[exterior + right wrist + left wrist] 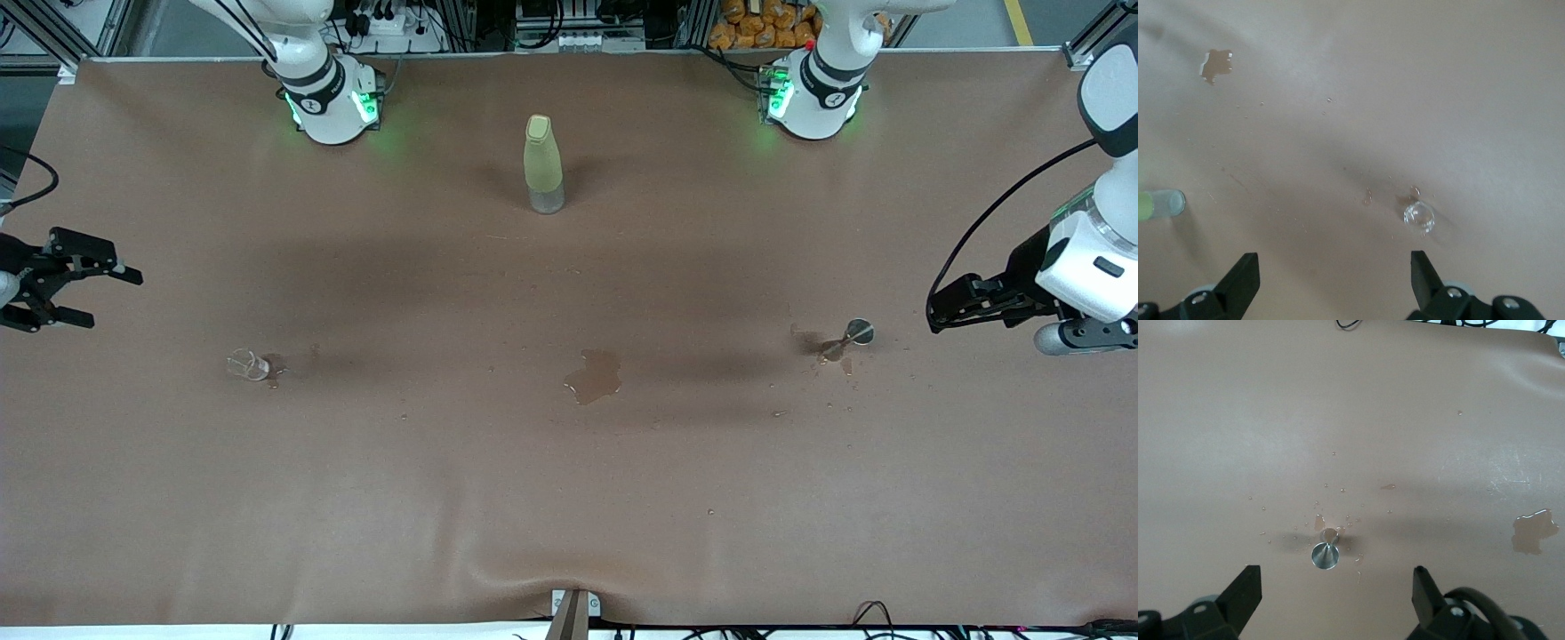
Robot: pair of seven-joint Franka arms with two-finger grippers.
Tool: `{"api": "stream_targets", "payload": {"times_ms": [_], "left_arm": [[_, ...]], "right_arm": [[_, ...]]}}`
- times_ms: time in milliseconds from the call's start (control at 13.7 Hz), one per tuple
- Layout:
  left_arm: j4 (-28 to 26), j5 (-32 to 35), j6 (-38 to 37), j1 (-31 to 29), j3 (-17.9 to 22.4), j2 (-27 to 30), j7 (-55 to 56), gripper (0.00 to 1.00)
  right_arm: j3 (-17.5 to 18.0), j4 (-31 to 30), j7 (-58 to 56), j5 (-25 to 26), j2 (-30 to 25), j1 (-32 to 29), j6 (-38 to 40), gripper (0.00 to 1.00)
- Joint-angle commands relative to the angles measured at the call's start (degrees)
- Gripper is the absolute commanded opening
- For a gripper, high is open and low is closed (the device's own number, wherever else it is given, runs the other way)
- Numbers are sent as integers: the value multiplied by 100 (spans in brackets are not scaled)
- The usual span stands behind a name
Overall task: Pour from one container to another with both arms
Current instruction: 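Grasp the glass cup with the right gripper while the left gripper approaches the jigger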
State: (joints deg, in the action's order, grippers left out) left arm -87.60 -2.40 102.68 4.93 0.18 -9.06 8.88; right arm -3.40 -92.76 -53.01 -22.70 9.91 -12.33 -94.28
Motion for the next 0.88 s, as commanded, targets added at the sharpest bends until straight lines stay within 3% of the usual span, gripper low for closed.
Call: {"api": "stream_targets", "payload": {"times_ms": [0, 512, 805], "left_arm": [[33, 82, -91, 17, -18, 45, 26, 100], [33, 47, -91, -18, -18, 27, -114, 100], [24, -164, -91, -115, 0, 27, -1254, 100]], "right_arm": [[68, -330, -1031, -470, -42, -208, -335, 100], [68, -357, -4953, -2254, 1205, -902, -354, 100], [68, -357, -6596, -3176, 2118, -1280, -74, 100]]}}
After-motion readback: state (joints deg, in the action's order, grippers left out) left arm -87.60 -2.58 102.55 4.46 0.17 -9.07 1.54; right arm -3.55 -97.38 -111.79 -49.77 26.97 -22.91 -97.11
